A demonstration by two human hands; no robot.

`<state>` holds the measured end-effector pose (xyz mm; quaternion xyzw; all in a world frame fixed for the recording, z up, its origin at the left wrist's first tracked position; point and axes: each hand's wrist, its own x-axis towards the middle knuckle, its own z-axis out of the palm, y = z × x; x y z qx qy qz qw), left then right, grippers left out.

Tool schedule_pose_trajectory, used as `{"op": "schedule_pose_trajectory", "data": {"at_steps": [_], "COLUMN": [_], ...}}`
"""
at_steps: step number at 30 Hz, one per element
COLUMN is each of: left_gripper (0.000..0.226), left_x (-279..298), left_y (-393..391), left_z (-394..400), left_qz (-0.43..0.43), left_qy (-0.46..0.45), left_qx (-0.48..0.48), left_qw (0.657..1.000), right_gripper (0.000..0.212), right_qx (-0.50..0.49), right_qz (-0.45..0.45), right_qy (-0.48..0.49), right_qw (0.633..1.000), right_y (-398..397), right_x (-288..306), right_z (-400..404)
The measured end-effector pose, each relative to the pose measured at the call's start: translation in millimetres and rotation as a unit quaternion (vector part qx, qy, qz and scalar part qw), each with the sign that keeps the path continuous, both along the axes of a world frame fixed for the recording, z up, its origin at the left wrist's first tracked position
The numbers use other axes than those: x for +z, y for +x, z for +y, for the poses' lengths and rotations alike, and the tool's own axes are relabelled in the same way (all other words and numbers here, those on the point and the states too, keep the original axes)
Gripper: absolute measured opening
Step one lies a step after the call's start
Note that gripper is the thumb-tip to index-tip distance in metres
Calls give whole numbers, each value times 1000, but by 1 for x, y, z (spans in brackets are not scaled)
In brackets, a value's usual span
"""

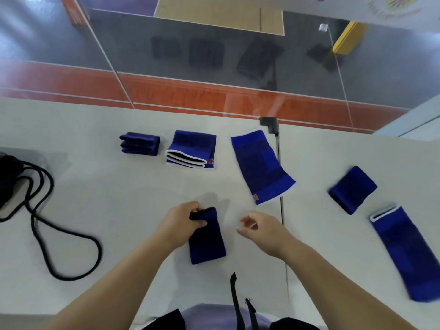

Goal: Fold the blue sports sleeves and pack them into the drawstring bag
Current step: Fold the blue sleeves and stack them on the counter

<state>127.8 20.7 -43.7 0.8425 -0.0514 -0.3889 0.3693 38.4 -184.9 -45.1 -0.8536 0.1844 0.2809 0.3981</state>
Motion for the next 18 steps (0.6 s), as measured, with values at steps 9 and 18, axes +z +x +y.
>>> {"op": "schedule_pose_trajectory", "data": {"at_steps": [9, 18], "left_gripper": [25, 29], "left_x": [22, 15], "left_y": [-12, -43], "left_z": [-83, -169], "left_qz": [96, 127], "left_qy": [-144, -193], "left_qx": [75, 119], "left_qw": [982, 966], "right_gripper": [9, 8], "right_qx": [-40, -174], "right_qz": [-54, -76], "right_qy": [59, 116], "right_qw": [996, 975], "right_y": [-13, -46], "right_x": [13, 19], "right_z": [-57, -139]}}
